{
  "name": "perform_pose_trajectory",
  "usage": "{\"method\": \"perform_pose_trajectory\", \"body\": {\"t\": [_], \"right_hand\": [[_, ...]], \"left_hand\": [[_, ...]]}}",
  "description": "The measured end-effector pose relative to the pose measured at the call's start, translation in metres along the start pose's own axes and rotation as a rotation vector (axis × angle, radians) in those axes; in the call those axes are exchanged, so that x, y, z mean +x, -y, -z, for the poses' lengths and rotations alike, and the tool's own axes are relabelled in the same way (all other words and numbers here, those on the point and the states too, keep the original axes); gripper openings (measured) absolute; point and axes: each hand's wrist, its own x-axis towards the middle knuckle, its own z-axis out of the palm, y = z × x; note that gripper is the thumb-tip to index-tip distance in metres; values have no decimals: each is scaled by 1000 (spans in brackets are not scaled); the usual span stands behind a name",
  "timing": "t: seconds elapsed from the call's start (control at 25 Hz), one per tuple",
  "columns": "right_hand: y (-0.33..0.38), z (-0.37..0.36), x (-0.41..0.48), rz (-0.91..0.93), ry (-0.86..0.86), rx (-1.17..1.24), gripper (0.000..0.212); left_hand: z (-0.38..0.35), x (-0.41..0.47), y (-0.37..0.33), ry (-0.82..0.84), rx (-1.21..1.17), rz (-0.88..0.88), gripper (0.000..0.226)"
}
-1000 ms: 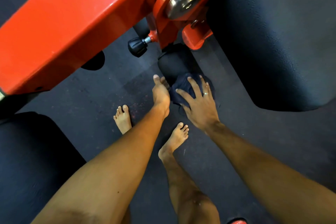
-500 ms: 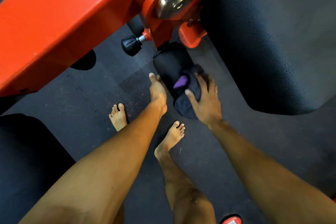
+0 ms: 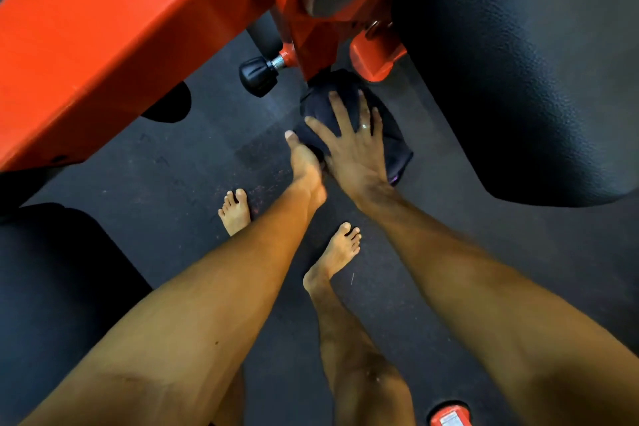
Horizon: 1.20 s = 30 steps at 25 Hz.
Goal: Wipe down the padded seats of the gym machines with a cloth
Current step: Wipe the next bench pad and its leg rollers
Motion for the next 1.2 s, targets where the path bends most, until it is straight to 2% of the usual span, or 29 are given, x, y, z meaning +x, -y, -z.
{"method": "perform_pose_trajectory", "body": {"t": [0.08, 0.2, 0.32, 0.44, 0.52, 0.68, 0.76, 0.88, 1.04, 1.2], "right_hand": [[-23, -14, -41, 80, -47, -32, 78], [-38, -25, -90, 92, -22, -51, 76], [-18, -8, -58, 34, 29, -25, 78], [20, 16, 9, -11, 71, 26, 66], [28, 22, 31, -67, 85, 39, 65], [15, 16, -2, -32, 117, -28, 75], [4, 18, -24, -37, 176, -28, 71], [-6, 37, -45, -138, 215, 79, 61], [-9, 71, -62, -325, 217, 329, 50], [3, 126, -95, -338, 157, 415, 51]], "left_hand": [[12, 3, 1, -116, 119, 5, 76], [18, -2, 7, -102, 209, -3, 72], [25, -2, 15, -122, 274, 10, 73], [34, 1, 13, -131, 310, -11, 73], [37, 2, 9, -131, 328, -22, 67], [44, 0, -2, -148, 411, -74, 63], [45, -2, -3, -137, 435, -79, 62], [48, -11, -4, -89, 550, -98, 61], [54, -42, -8, -83, 742, -157, 44], [60, -102, -32, -65, 866, -225, 44]]}}
